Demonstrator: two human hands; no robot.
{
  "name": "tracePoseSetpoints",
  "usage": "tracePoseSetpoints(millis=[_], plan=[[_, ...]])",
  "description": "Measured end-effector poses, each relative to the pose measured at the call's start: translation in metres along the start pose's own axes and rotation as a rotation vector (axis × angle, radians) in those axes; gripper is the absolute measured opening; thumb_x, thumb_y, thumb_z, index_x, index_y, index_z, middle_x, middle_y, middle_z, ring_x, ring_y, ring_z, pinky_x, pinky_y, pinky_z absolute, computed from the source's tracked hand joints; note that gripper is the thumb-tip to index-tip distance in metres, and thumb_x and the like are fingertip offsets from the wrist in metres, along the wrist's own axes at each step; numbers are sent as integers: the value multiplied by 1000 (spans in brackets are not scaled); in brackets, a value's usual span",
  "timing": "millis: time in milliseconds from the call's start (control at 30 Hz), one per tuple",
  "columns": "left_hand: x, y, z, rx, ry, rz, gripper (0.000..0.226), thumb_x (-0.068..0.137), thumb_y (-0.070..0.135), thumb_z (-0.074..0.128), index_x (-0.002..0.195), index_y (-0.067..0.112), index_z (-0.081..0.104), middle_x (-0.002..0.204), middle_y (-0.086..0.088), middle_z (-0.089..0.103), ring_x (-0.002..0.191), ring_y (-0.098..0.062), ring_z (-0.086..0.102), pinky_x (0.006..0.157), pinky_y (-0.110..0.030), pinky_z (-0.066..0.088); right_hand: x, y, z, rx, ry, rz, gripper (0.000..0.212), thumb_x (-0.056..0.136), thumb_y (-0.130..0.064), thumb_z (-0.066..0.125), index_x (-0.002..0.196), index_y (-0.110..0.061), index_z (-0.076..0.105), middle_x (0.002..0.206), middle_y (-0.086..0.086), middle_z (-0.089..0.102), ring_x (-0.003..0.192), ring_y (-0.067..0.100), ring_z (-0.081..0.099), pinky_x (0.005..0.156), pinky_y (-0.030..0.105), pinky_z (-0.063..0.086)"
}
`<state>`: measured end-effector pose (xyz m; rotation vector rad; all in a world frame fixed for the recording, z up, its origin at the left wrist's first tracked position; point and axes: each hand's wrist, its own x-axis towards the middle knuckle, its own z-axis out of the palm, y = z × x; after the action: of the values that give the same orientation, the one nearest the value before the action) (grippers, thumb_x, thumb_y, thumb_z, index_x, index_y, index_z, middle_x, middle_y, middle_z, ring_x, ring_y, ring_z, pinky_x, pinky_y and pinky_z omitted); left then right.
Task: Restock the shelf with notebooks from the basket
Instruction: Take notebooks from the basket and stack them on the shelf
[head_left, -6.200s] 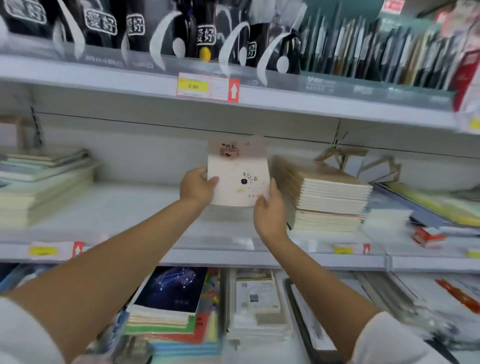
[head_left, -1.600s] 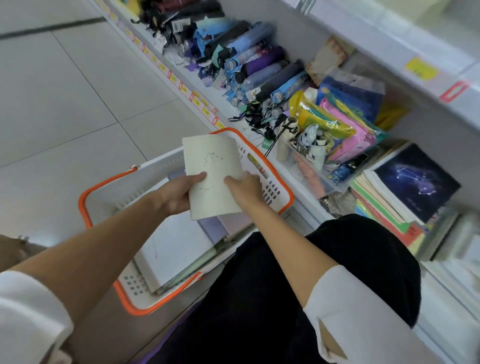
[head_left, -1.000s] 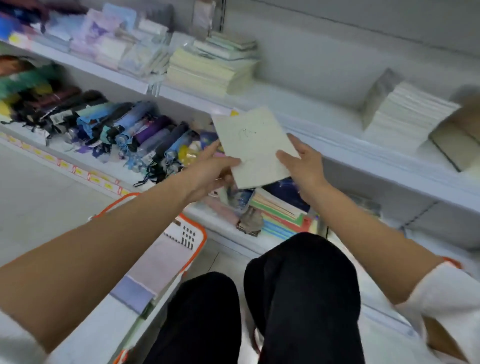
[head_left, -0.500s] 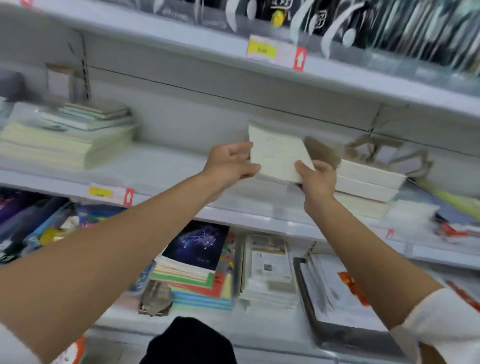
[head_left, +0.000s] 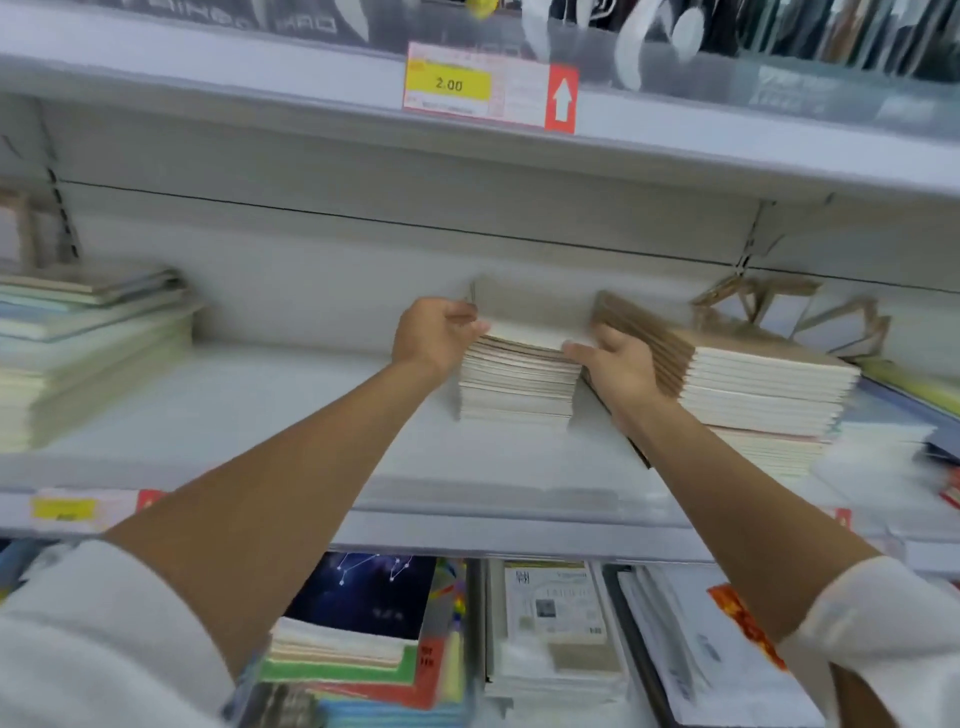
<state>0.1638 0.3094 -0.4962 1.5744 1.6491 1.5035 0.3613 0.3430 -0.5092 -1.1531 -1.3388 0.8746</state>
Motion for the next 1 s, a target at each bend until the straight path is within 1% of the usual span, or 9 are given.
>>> tracePoseSetpoints(millis=[100,200,300,533,633,700,800,867,1000], plan=[[8,-9,8,40,53,39,33,82,34,75,109,16,73,109,1,72,100,-15,67,95,-30,51,8,10,-2,-8,37,-78,50,86,-10,71,131,3,54,104,-8,67,84,-10,62,79,4,44],[12,-17,17,106,144,80,27,82,41,73,104,24,75,106,6,73,95,-12,66,86,-27,52,16,17,0,-74,34,-78,48,88,-18,70,131,-2,57,124,8,64,107,12,60,98,22,45],[13,-20,22,86,245,74,22,81,42,73,96,26,77,100,12,73,92,-6,66,76,-19,47,25,22,2,-2,30,-40,46,85,-20,73,128,-7,61,121,10,64,108,19,62,85,16,48],[15,-17,24,130,303,74,16,80,43,73,85,29,77,79,18,70,70,0,59,54,-15,39,24,29,12,144,107,27,45,84,-18,75,126,-8,62,115,8,66,107,15,61,94,20,43],[7,-16,23,153,266,67,17,87,37,68,99,27,76,101,11,73,88,-9,66,62,-19,43,18,25,15,-39,148,-50,43,87,-20,71,126,-4,62,124,9,64,120,16,55,102,21,39],[0,-18,17,138,121,52,25,92,29,64,117,25,70,118,6,69,102,-18,66,82,-25,50,13,17,18,-162,181,-83,39,88,-19,69,123,-3,64,127,11,63,127,20,52,110,26,36],[-19,-19,-3,52,-59,16,33,92,24,64,125,19,64,121,1,66,96,-27,68,91,-40,53,-1,2,25,-272,304,-113,30,84,-16,72,112,-8,72,118,12,67,118,27,56,107,33,39],[-36,-21,-21,68,-1,9,9,89,26,67,97,22,66,93,4,67,81,-22,66,83,-38,55,-23,-5,41,-332,351,-203,22,82,-18,73,103,-10,74,113,11,68,113,28,56,103,37,41],[-78,-36,-73,132,215,-30,35,84,10,59,60,23,38,57,9,40,54,-12,36,58,-29,36,-93,-11,89,-158,140,-310,9,83,-9,69,92,-10,72,97,6,68,88,19,60,84,28,49]])
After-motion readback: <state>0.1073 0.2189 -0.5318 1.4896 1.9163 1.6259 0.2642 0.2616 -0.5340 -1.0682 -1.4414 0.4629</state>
